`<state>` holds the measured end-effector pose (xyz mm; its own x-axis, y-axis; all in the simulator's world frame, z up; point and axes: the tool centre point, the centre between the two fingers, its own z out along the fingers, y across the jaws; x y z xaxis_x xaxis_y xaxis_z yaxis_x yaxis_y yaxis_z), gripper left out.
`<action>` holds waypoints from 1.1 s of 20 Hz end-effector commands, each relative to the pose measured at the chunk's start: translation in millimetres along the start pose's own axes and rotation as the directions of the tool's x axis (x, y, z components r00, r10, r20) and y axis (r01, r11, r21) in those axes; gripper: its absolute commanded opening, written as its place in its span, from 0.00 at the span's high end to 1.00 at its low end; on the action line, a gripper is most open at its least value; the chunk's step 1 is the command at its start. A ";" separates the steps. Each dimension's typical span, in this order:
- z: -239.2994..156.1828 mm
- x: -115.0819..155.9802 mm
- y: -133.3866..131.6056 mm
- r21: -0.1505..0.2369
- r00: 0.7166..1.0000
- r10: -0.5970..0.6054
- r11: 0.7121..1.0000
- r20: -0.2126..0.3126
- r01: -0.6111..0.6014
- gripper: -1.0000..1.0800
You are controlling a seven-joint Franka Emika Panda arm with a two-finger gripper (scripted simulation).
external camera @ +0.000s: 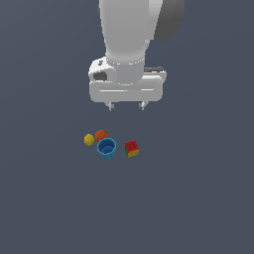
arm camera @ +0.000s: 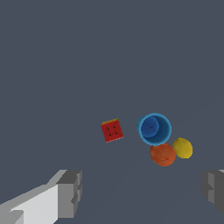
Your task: Pick up a designated object from a clutter of objects.
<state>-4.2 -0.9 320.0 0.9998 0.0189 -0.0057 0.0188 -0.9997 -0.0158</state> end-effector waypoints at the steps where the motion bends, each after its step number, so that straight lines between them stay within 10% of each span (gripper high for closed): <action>1: 0.0 0.0 0.0 0.000 1.000 0.000 1.000 0.000 0.000 0.04; 22: 9.7 -0.3 34.6 -0.014 1.000 -0.022 1.000 -0.013 0.022 0.04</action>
<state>-3.7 -33.8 313.0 0.9995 0.0300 0.0081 0.0301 -0.9995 -0.0019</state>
